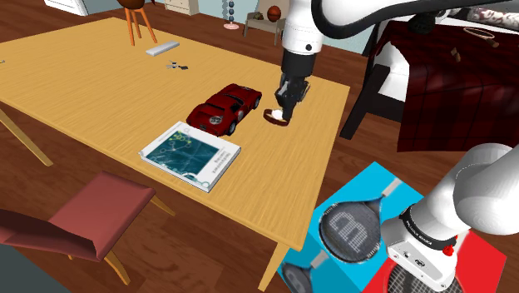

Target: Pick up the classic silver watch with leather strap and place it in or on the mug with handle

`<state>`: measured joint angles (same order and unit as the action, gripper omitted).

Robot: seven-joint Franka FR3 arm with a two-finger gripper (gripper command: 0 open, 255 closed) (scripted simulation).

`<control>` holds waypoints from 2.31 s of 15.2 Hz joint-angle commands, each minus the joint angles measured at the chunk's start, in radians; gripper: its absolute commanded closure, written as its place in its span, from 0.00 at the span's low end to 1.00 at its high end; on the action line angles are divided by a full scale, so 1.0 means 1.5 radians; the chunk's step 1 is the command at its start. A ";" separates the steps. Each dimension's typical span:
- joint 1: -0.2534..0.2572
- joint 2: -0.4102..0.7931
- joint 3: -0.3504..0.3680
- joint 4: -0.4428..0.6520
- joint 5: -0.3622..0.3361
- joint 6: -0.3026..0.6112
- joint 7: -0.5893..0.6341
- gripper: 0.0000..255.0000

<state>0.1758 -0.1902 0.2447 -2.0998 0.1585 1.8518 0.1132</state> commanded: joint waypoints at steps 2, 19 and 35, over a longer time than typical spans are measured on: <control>0.000 -0.004 -0.001 0.023 0.000 -0.027 0.002 1.00; -0.109 0.150 -0.128 0.223 -0.054 -0.096 -0.210 1.00; -0.212 0.434 -0.194 0.627 -0.056 -0.228 -0.367 1.00</control>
<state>-0.1388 0.4453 -0.0446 -1.1748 0.0739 1.5100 -0.4316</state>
